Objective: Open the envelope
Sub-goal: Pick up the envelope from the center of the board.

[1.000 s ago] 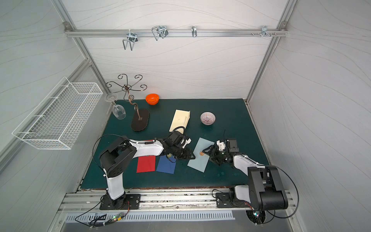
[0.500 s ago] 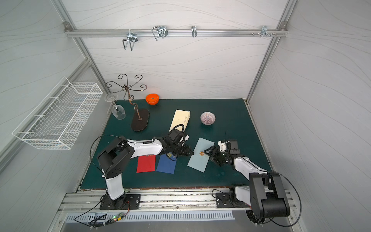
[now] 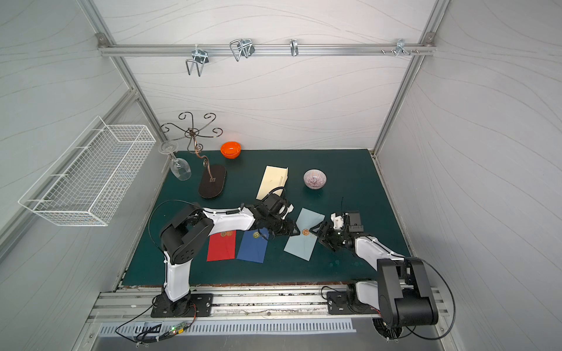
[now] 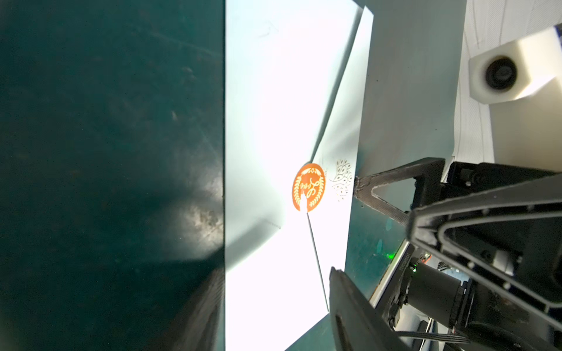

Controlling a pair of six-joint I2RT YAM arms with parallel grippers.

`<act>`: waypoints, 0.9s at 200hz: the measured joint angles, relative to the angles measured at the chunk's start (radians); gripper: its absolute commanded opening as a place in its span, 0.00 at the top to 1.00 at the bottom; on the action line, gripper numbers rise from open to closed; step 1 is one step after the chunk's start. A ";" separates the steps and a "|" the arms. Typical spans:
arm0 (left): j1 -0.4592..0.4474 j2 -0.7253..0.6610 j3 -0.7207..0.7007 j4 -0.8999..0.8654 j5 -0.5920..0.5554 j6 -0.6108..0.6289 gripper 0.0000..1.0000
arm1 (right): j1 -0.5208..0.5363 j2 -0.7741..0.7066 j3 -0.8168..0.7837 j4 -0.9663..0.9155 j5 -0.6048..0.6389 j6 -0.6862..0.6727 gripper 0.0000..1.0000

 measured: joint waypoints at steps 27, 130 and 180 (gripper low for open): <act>0.000 0.000 0.000 0.000 0.001 -0.004 0.41 | 0.000 0.010 0.013 -0.016 0.006 0.001 0.25; 0.000 0.000 -0.001 0.002 0.001 -0.008 0.41 | 0.000 0.038 0.030 -0.030 -0.008 -0.009 0.30; 0.000 0.000 -0.001 0.002 0.001 -0.008 0.42 | 0.000 0.064 0.029 0.005 -0.037 -0.009 0.32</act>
